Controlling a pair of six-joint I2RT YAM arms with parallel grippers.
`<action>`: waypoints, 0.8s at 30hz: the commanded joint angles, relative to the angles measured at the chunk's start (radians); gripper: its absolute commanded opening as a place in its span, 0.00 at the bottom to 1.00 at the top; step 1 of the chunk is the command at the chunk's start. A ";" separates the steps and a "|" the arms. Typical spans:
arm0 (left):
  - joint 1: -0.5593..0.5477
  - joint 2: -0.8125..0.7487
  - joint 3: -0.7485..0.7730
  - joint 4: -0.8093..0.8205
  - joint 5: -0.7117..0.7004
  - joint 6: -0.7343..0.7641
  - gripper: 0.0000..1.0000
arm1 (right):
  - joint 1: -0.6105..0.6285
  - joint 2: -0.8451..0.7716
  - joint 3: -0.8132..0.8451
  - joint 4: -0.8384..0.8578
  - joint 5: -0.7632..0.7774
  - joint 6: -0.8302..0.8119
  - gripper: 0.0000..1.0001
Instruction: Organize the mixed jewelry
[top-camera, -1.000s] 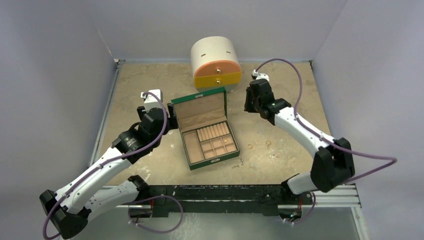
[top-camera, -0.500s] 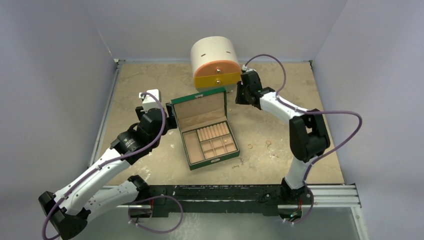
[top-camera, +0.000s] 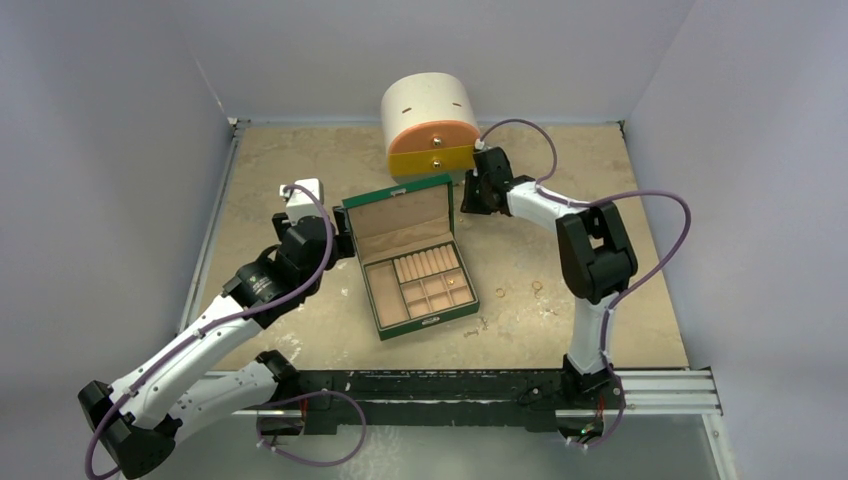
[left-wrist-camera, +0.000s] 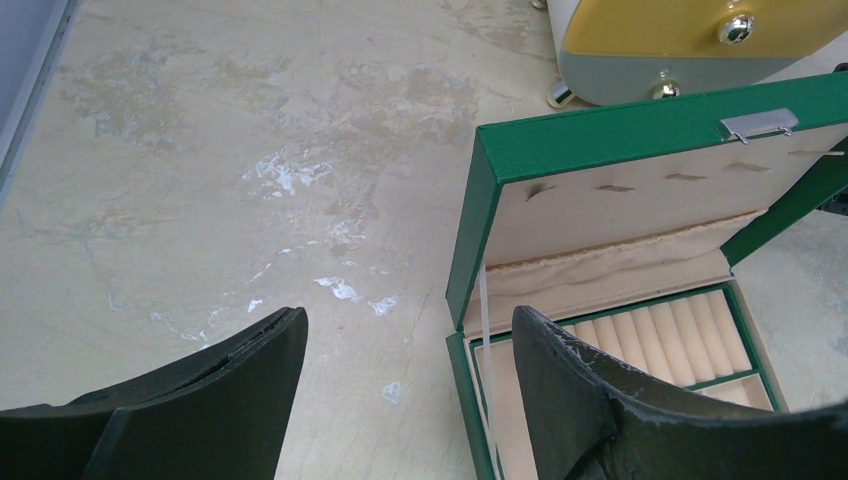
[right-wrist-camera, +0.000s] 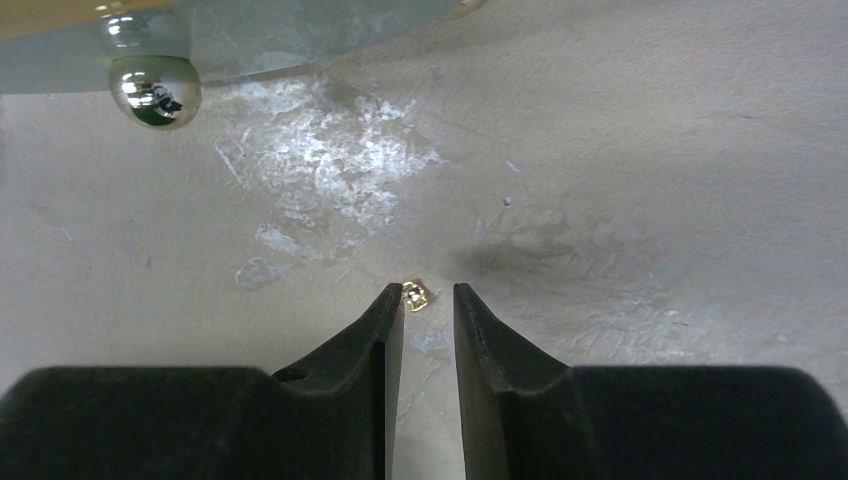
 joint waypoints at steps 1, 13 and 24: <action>0.006 0.003 0.003 0.037 -0.020 0.020 0.74 | -0.003 0.003 0.051 0.045 -0.048 0.020 0.28; 0.005 0.009 0.003 0.036 -0.018 0.020 0.74 | -0.002 0.040 0.055 0.075 -0.034 0.017 0.28; 0.005 0.009 0.005 0.037 -0.017 0.022 0.74 | 0.009 0.028 0.041 0.082 -0.059 0.017 0.27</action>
